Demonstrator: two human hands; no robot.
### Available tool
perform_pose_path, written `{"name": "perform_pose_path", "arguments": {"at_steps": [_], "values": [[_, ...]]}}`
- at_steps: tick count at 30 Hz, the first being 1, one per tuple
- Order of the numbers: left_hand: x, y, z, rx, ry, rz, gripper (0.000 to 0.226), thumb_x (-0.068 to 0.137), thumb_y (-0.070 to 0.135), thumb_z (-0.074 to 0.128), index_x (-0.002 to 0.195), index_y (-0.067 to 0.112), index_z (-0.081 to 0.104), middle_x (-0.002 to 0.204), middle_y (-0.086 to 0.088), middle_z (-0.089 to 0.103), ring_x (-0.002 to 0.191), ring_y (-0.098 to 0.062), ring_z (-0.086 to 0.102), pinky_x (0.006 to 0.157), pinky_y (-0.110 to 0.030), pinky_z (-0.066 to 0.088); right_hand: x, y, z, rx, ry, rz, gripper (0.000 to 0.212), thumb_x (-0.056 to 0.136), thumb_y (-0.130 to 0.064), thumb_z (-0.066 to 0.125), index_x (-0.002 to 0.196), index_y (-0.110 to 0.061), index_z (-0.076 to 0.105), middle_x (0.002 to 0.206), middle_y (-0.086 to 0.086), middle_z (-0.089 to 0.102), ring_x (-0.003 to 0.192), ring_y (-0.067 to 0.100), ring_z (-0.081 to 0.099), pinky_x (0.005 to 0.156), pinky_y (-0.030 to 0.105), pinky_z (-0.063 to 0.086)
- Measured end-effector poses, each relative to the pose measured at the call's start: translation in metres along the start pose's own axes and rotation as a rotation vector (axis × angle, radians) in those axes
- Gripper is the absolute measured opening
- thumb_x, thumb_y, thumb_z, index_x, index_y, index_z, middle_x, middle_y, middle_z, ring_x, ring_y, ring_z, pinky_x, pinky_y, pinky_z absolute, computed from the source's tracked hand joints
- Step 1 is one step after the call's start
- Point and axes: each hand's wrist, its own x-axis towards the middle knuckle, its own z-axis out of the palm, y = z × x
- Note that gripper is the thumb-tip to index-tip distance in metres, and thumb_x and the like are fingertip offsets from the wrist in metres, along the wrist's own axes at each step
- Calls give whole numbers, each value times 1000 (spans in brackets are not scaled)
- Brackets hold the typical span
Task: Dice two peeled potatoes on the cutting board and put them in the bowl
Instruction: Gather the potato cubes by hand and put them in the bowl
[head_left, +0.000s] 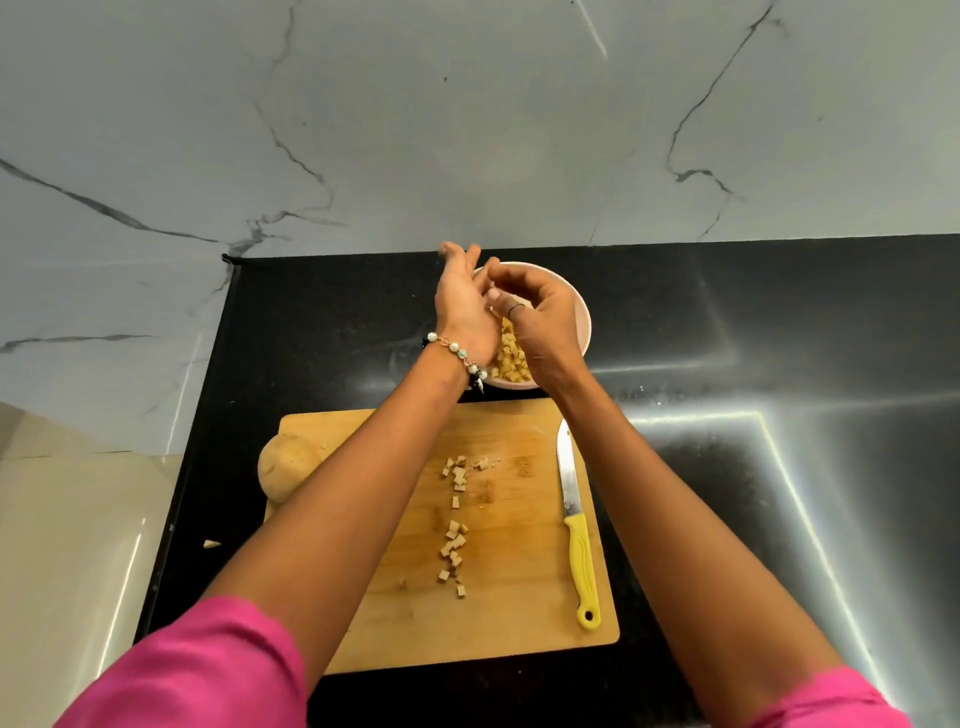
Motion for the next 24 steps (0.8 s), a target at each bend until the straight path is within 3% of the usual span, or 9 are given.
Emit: {"name": "perform_pose_path", "arguments": {"at_steps": [3, 5, 7, 9, 13, 16, 18, 21, 24], "values": [[-4, 5, -1, -25, -48, -22, 64, 97, 59, 23, 147, 20, 30, 149, -13, 34, 138, -28, 32, 114, -44, 26, 1, 2, 0, -212, 36, 21, 27, 82, 2, 67, 108, -6, 68, 109, 4, 68, 103, 12, 63, 94, 32, 52], [-7, 8, -6, -5, -55, -20, 63, 97, 58, 23, 147, 20, 29, 151, -13, 32, 139, -27, 31, 114, -43, 22, 2, -2, -5, -313, 116, 48, 29, 83, 6, 65, 110, -6, 67, 114, 1, 63, 102, 9, 59, 92, 22, 50], [-10, 9, -9, 56, -31, -22, 57, 98, 51, 32, 144, 18, 36, 147, -13, 39, 135, -27, 38, 110, -42, 27, 1, -8, -7, -387, 157, 15, 31, 84, 10, 61, 108, -6, 68, 113, 1, 62, 100, 5, 55, 86, 12, 48], [-12, 8, -9, 110, -2, 8, 43, 98, 30, 46, 137, 11, 46, 138, -14, 50, 125, -25, 49, 103, -38, 39, 0, -11, -8, -429, 117, 11, 34, 82, 15, 56, 104, -8, 70, 109, 1, 65, 102, 7, 57, 85, 9, 47], [-11, 2, -9, 484, 113, 211, 39, 83, -11, 59, 118, 6, 63, 116, -10, 64, 104, -18, 63, 89, -32, 54, -5, -12, -5, -503, 94, 93, 35, 82, 14, 56, 106, -9, 69, 114, 6, 65, 112, 17, 57, 94, 29, 48], [-11, 1, -12, 734, 243, 277, 36, 77, -8, 69, 107, 10, 69, 109, -4, 67, 92, -12, 62, 78, -22, 53, -7, -14, -5, -583, 153, 109, 26, 85, 5, 62, 108, -4, 68, 112, 8, 65, 106, 17, 61, 84, 22, 48], [-12, 1, -12, 815, 256, 311, 34, 73, -4, 75, 104, 10, 70, 106, -4, 67, 87, -9, 62, 69, -15, 48, -8, -12, -6, -647, 204, 49, 20, 81, -3, 72, 101, -3, 70, 104, 9, 68, 96, 19, 64, 87, 29, 53], [-12, 1, -10, 953, 219, 400, 29, 73, 7, 79, 100, 8, 71, 103, -3, 68, 88, -11, 61, 72, -18, 48, -9, -6, -6, -695, 251, 16, 19, 76, -13, 79, 90, -4, 73, 96, 10, 69, 86, 20, 65, 82, 36, 56], [-11, -1, -8, 1069, 171, 440, 19, 76, 2, 75, 94, 6, 72, 98, -6, 69, 83, -10, 61, 73, -16, 49, -9, -5, -6, -750, 261, -4, 12, 79, -5, 74, 91, -5, 73, 104, 10, 65, 95, 21, 62, 85, 37, 55]]}}
